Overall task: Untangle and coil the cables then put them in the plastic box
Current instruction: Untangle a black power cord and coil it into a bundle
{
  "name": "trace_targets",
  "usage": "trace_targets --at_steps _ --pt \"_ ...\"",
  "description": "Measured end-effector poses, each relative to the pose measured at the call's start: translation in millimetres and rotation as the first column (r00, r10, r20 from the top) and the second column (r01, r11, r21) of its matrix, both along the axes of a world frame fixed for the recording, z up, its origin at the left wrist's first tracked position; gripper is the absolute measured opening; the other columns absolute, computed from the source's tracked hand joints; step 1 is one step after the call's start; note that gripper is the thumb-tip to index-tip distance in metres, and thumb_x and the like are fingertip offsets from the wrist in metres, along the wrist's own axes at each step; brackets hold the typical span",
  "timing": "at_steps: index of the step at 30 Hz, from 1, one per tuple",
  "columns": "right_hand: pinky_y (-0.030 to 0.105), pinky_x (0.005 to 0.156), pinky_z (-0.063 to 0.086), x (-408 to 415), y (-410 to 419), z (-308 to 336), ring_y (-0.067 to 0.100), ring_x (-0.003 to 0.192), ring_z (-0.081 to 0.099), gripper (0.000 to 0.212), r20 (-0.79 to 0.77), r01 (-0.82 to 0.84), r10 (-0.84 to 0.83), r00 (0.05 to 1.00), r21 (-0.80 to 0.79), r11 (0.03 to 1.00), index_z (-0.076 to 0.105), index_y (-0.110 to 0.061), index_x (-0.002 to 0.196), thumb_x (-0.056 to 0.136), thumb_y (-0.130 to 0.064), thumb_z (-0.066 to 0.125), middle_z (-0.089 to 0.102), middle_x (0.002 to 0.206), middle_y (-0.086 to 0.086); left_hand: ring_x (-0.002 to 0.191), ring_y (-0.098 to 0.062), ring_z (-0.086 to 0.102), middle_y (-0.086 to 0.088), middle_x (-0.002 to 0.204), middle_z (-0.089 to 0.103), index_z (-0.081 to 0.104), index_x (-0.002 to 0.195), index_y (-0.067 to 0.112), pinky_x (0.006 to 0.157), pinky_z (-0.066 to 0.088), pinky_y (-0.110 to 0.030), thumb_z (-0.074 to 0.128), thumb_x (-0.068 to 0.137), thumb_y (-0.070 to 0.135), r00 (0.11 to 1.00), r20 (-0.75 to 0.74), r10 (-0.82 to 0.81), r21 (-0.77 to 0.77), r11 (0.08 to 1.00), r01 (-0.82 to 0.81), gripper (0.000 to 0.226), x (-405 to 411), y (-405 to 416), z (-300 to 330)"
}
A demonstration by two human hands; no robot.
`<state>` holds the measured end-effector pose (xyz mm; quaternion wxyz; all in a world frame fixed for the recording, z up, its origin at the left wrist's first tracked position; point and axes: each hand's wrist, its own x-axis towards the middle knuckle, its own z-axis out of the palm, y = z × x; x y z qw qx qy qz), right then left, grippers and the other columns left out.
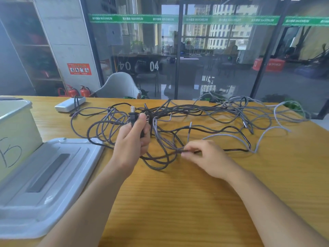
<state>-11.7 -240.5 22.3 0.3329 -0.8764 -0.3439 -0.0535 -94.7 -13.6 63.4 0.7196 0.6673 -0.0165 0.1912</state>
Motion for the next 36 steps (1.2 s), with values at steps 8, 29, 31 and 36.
trace_targets --at_steps 8,29,31,36 --pt "0.024 0.066 0.042 -7 -10 12 0.008 0.065 0.05 0.017 -0.201 -0.074 0.133 0.97 0.276 0.958 0.067 -0.024 0.083 0.088 -0.029 0.083 0.061 0.072 -0.011 0.052 -0.016 0.019 0.001 0.058 0.029 0.043 0.074 0.012 0.049 0.012 -0.034 0.039 0.112 0.039 1.0 0.0 0.004 0.103 0.995 -0.004 0.046 0 5 -3" --pt "0.021 0.054 0.033 -19 -35 44 0.017 0.06 0.041 0.024 -0.594 -0.327 0.185 0.783 -0.141 0.935 0.08 -0.017 0.086 0.097 -0.038 0.073 0.053 0.06 -0.001 0.041 -0.007 0.016 0.007 0.053 0.021 0.042 0.069 0.02 0.042 0.009 -0.026 0.043 0.101 0.045 0.923 -0.086 -0.374 -0.311 0.891 0.332 0.041 -9 -7 11" --pt "0.022 0.054 0.033 -18 -35 44 0.016 0.058 0.04 0.03 -0.527 -0.294 0.175 0.832 -0.15 0.944 0.079 -0.016 0.084 0.096 -0.042 0.073 0.052 0.06 -0.001 0.041 -0.008 0.016 0.008 0.053 0.021 0.043 0.069 0.021 0.042 0.01 -0.026 0.044 0.099 0.046 0.913 -0.1 -0.395 -0.262 0.896 0.359 0.039 -11 -10 12" --pt "0.012 0.043 0.031 -12 -58 54 -0.002 0.044 0.043 0.03 -0.531 -0.383 0.71 0.463 0.602 0.7 0.08 -0.013 0.1 0.089 -0.041 0.08 0.059 0.06 -0.01 0.04 -0.007 0.017 0.009 0.052 0.022 0.043 0.067 0.022 0.041 0.012 -0.024 0.041 0.103 0.047 0.927 -0.081 -0.366 -0.314 0.892 0.325 0.043 -11 -4 15"
